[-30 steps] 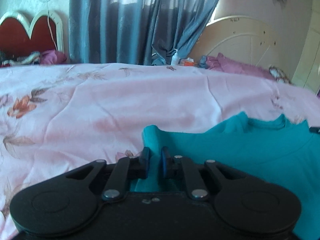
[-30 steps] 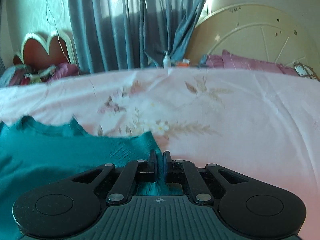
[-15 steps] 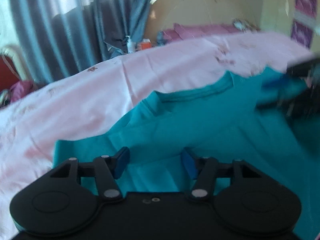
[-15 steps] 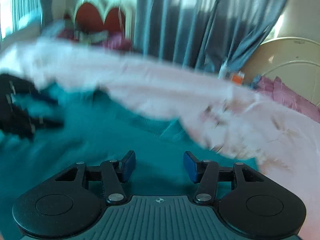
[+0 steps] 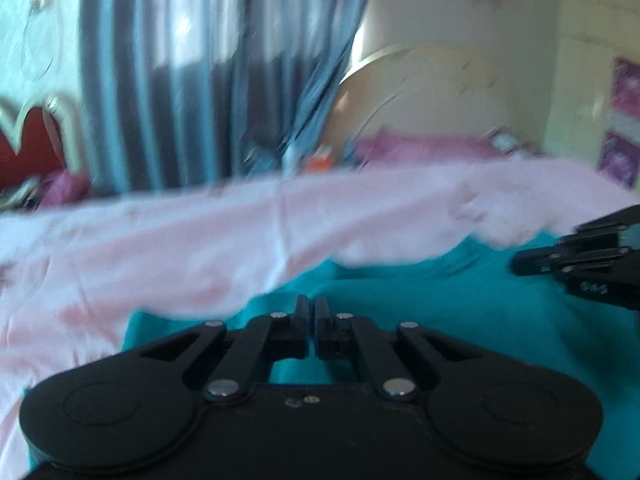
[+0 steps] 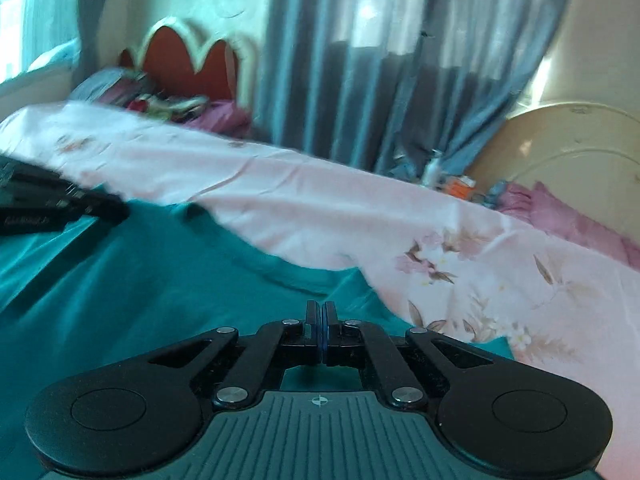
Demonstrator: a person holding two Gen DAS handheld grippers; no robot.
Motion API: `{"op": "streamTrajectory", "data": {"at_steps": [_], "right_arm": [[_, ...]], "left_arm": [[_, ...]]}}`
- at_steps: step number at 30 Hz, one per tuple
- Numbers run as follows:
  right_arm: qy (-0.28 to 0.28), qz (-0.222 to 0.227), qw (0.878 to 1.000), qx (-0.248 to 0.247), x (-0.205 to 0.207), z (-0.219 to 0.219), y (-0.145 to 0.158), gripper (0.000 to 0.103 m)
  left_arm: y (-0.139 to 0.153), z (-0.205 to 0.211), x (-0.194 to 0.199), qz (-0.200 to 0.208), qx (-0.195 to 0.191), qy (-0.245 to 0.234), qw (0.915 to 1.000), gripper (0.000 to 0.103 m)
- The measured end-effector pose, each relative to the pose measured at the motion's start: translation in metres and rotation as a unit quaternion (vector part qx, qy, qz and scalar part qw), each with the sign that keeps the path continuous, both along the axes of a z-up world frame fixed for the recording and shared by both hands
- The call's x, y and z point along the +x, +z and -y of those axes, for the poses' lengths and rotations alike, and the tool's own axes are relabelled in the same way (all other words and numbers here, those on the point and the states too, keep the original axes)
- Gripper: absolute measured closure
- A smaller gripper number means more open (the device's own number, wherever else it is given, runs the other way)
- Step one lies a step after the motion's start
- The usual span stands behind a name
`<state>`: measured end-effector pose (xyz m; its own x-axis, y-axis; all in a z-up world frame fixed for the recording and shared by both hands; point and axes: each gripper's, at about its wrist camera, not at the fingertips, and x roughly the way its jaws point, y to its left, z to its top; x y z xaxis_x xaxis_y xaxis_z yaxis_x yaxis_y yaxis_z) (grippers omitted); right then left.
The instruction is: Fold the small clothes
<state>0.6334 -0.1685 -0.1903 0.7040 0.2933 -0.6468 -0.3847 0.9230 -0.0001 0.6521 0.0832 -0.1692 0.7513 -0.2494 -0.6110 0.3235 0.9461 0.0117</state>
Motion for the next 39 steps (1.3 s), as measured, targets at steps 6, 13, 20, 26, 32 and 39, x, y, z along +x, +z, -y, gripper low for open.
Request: {"op": "streamTrajectory", "data": {"at_steps": [6,13,20,26,32,39], "right_arm": [[-0.008,0.000,1.000,0.013,0.002,0.007,-0.001,0.103],[-0.022,0.003,1.000,-0.004,-0.002,0.007,0.006,0.103],[-0.153,0.022,0.988,0.026,-0.007,0.093,0.011,0.043],[-0.109,-0.024,0.993,0.026,0.000,0.100,0.007,0.089],[-0.154,-0.016,0.987,0.034,-0.002,0.117,0.003,0.100],[-0.156,0.051,0.986,0.011,-0.030,0.088,0.038,0.070]], "left_arm": [[-0.009,-0.002,0.011,-0.023,0.015,-0.015,0.9995,0.081],[0.001,-0.031,-0.005,0.008,0.026,-0.001,0.9996,0.039],[0.002,-0.077,-0.006,0.000,0.001,0.058,0.9983,0.045],[-0.004,-0.071,0.007,-0.021,0.016,0.056,0.9981,0.086],[-0.011,-0.096,0.011,-0.016,-0.025,0.115,0.9929,0.097],[0.026,-0.072,-0.018,0.044,0.030,0.106,0.9930,0.036]]}}
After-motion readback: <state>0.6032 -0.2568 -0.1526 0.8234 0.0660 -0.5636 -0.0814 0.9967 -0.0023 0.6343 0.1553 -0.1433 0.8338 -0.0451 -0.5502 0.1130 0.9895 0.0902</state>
